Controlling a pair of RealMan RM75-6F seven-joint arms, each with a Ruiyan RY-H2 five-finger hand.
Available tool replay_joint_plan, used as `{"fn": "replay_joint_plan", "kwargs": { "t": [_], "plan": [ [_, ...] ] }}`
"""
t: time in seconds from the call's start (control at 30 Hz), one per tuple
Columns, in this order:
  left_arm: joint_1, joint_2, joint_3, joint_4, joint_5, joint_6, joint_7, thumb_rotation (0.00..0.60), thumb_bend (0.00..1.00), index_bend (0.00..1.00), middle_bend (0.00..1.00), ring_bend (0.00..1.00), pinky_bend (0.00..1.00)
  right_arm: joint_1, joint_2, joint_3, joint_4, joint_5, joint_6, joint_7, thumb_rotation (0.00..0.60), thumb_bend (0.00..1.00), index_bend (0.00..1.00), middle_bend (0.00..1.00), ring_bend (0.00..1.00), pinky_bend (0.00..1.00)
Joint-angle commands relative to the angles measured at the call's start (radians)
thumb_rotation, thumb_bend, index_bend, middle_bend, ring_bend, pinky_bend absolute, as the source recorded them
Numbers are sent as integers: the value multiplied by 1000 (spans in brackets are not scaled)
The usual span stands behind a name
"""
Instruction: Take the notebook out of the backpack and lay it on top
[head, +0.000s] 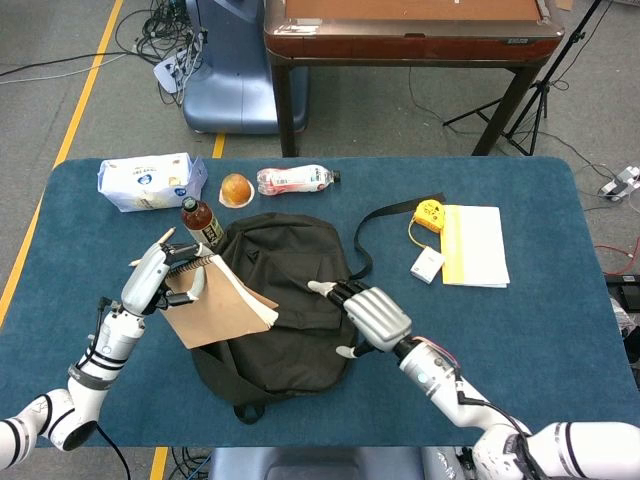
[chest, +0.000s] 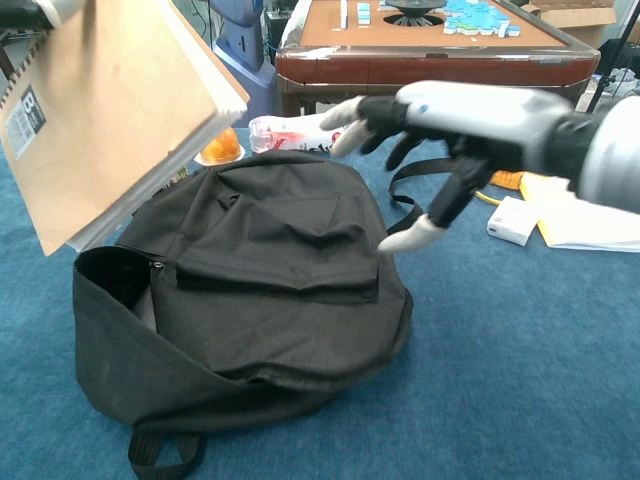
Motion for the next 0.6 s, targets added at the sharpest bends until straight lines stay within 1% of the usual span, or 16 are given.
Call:
{"fn": "replay_joint_plan", "kwargs": {
  "t": [0.03,0.2,0.3,0.33,0.4,0.43,0.47,0.5,0.53,0.57,0.6],
  "plan": [
    [-17,-25,-11,21,-36,-61,21,600,571,695,805,691,622,-56,87,-17,-51,-57,59,29,600,0,82,167,123,226],
    [-43,-56,-5,40,-102,-192,88,600,564,681,802,687,627,-121,171,-23,-78,-104,137,67,600,0,81,168,123,226],
    [-65,-70,5,47,-164,-308,157,600,525,649,767,659,627,-151,205,-19,-86,-129,174,89,600,0,81,170,123,226],
    [-74,-71,7,46,-192,-356,184,600,493,621,728,628,627,-161,214,-17,-87,-139,189,93,600,0,82,170,123,226],
    [-87,-74,8,42,-238,-422,226,600,435,534,594,525,612,-175,226,-16,-87,-153,208,91,600,0,81,170,124,226],
    [-92,-75,5,40,-261,-447,250,600,404,470,489,449,578,-184,233,-17,-85,-157,217,89,600,0,82,170,124,226],
    [-94,-76,3,38,-276,-462,267,600,375,412,397,384,527,-190,238,-17,-84,-158,222,88,600,0,81,170,124,226],
    [-95,-73,1,34,-288,-473,282,600,357,374,340,340,481,-196,243,-17,-81,-157,226,88,600,0,82,170,124,226],
    [-95,-71,-2,29,-297,-477,297,600,325,308,250,264,403,-201,248,-17,-79,-156,229,89,600,0,81,170,123,226],
    [-92,-67,-6,26,-304,-475,314,600,305,253,180,201,343,-208,255,-17,-75,-153,233,91,600,0,82,170,124,226],
    [-90,-63,-8,24,-308,-474,325,600,295,221,141,164,312,-214,260,-17,-72,-150,236,93,600,0,82,170,124,226]
  ]
}}
